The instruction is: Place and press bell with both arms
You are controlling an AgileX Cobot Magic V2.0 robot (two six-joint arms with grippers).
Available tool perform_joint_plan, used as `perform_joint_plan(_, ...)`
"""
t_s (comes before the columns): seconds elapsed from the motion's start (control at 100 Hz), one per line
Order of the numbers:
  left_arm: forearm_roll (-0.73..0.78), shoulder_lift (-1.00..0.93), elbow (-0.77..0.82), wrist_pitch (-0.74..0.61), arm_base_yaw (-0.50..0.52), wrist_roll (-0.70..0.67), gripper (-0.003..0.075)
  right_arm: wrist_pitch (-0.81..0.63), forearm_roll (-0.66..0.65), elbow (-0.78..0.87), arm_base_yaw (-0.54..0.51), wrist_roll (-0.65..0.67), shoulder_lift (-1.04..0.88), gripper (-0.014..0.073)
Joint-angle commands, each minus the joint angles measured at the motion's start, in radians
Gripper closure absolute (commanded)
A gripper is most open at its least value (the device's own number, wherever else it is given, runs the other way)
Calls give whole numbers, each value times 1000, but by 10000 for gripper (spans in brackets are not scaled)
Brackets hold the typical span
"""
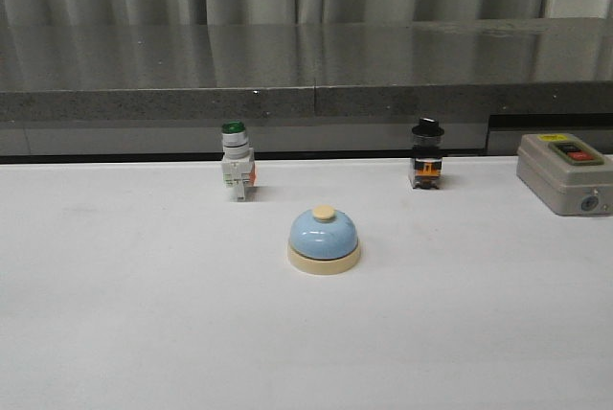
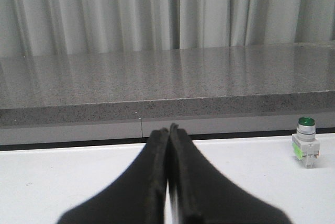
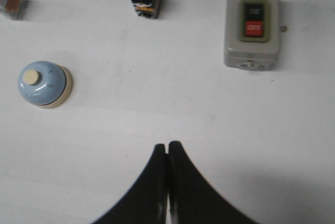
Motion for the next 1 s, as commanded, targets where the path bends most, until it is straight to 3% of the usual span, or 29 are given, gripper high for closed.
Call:
perform_joint_plan(0.0,0,-31,43,-85,2,-7,739,-58,13,-79,45,-15,81,653)
perform_joint_plan(0.52,0,-31,43,-85,2,-7,740,-56,13,-428,302,-15,590,653)
perform_joint_plan(0.99,0,-31,43,-85,2,-7,740,-10,13,-592,366,-15,767,653)
